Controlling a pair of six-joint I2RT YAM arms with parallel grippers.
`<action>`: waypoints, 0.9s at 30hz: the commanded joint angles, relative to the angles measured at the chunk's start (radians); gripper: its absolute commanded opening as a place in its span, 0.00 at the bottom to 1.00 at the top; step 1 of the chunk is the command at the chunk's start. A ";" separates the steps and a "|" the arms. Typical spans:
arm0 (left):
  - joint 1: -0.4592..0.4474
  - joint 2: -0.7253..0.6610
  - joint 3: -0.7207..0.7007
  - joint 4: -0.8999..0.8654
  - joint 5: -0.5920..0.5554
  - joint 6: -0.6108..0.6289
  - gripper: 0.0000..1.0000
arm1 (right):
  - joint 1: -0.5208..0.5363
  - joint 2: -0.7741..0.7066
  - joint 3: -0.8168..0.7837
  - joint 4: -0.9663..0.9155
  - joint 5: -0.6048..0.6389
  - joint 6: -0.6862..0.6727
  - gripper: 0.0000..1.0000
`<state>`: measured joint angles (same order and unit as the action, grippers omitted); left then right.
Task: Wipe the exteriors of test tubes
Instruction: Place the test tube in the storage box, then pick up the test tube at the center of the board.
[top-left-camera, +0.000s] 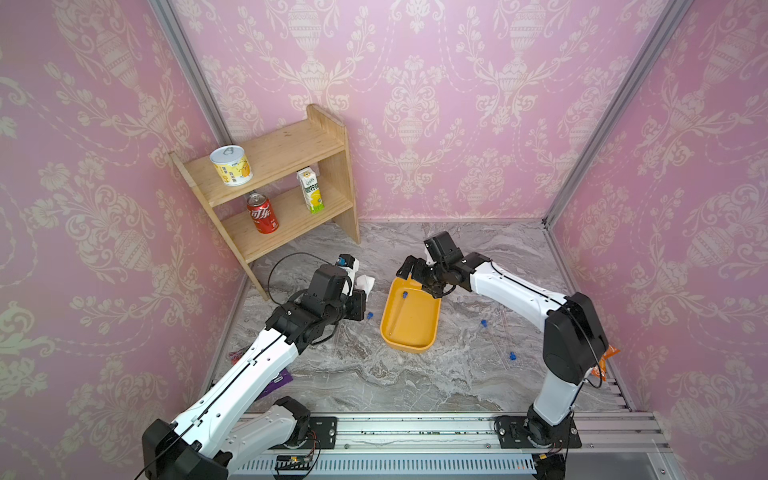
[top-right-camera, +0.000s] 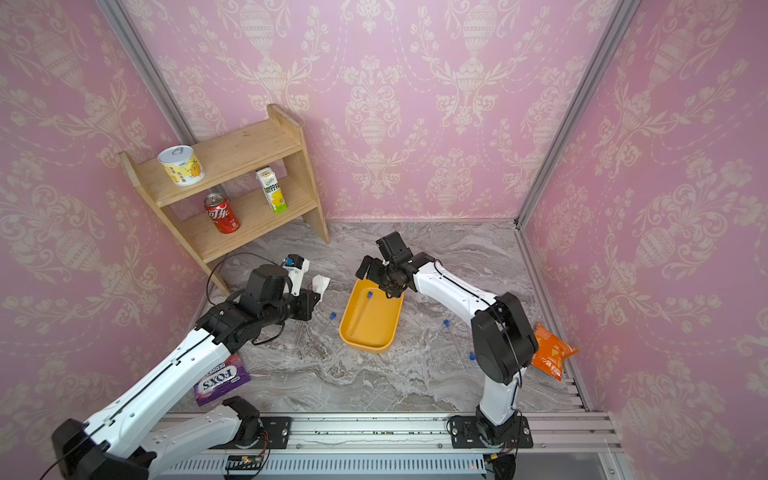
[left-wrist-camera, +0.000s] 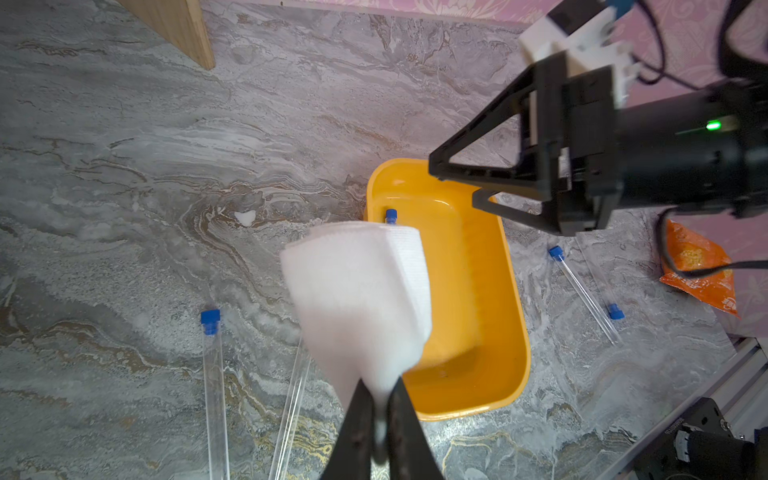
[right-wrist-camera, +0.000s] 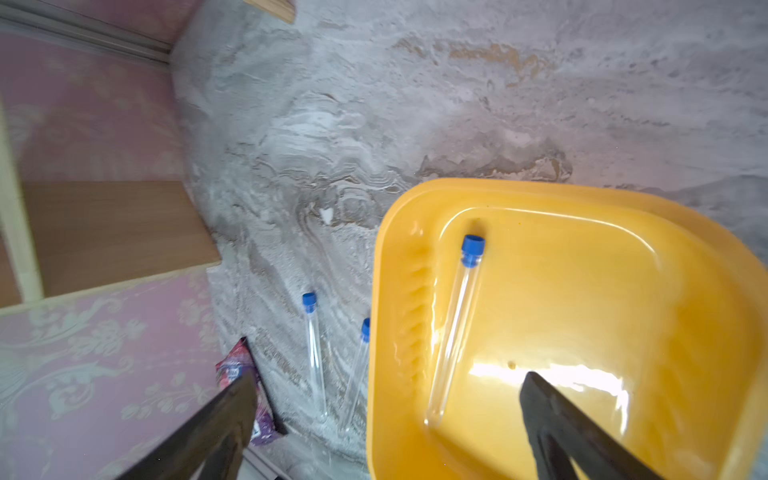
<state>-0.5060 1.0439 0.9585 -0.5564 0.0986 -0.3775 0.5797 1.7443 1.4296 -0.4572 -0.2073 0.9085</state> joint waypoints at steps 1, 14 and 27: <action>0.004 0.025 0.036 0.017 0.055 -0.039 0.11 | -0.001 -0.113 -0.024 -0.176 0.050 -0.164 1.00; -0.109 0.169 0.035 0.151 0.136 -0.120 0.11 | -0.191 -0.345 -0.171 -0.517 0.411 -0.634 0.99; -0.308 0.375 0.041 0.346 0.169 -0.213 0.10 | -0.349 -0.169 -0.153 -0.490 0.305 -0.680 0.51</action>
<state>-0.7963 1.4040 0.9840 -0.2680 0.2405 -0.5529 0.2413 1.5379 1.2449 -0.9482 0.1452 0.2440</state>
